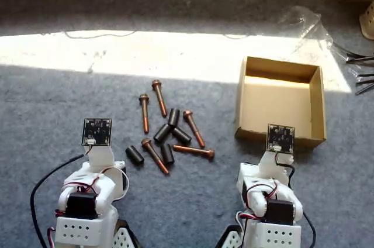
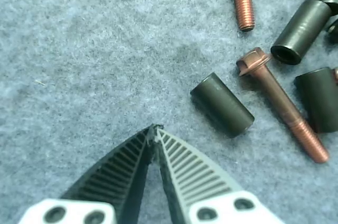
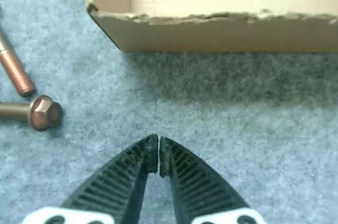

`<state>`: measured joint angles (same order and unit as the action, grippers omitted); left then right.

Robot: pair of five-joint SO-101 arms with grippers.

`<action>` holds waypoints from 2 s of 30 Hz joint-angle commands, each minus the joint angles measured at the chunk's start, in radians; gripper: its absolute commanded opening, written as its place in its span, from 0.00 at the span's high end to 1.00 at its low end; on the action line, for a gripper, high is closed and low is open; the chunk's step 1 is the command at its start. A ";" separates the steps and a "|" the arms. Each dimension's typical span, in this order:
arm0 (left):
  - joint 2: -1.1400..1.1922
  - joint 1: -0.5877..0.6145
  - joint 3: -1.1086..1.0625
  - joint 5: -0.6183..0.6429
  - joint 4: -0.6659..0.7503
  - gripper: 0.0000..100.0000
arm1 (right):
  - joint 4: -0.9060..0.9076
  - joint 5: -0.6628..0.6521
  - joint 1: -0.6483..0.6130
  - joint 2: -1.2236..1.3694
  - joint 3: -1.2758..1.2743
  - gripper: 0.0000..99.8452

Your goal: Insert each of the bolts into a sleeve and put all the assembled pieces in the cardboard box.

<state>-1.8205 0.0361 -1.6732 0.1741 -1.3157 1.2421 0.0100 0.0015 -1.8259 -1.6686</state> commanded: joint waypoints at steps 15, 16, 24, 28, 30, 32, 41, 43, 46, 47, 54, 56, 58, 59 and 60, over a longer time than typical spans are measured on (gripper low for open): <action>-0.001 0.001 -0.022 0.002 0.000 0.99 | -0.101 0.005 0.013 -0.012 -0.116 0.99; -0.001 0.019 -0.019 0.002 0.005 0.99 | -0.111 0.005 0.013 -0.012 -0.113 0.99; -0.001 0.228 0.053 0.002 0.232 0.99 | -0.113 -0.103 0.013 -0.012 0.013 0.99; -0.001 0.280 0.117 -0.008 0.269 0.99 | -0.114 -0.315 0.013 -0.012 0.041 0.99; -0.001 0.282 0.147 -0.106 0.269 0.99 | -0.119 -0.396 0.013 -0.012 0.041 0.99; -0.001 0.274 0.171 -0.265 0.269 0.99 | -0.160 -0.443 0.013 -0.012 0.041 0.99; -0.001 0.275 0.272 -0.466 0.215 0.99 | -0.156 -0.454 0.039 -0.008 0.165 0.99; 0.001 0.275 0.308 -0.483 0.187 0.99 | -0.110 -0.517 0.045 -0.007 0.236 0.99; 0.001 0.275 0.371 -0.485 0.149 0.99 | -0.038 -0.562 0.047 -0.007 0.338 0.99; 0.001 0.275 0.395 -0.485 0.141 0.99 | -0.016 -0.563 0.047 -0.005 0.375 0.99; 0.044 0.274 0.549 -0.506 0.110 0.99 | 0.113 -0.562 0.047 0.110 0.624 0.99; 0.133 0.274 0.595 -0.539 0.110 0.99 | 0.114 -0.560 0.047 0.208 0.682 0.99; 0.249 0.274 0.650 -0.539 0.112 0.99 | 0.113 -0.559 0.041 0.315 0.730 0.99; 0.315 0.271 0.679 -0.539 0.112 0.99 | 0.113 -0.559 0.039 0.369 0.754 0.99; 0.381 0.260 0.711 -0.539 0.112 0.99 | 0.113 -0.559 0.039 0.423 0.779 0.99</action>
<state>-1.6686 0.3030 -1.0963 -0.3537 -1.2006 1.3510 -0.5439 0.0368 -1.5512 -0.9874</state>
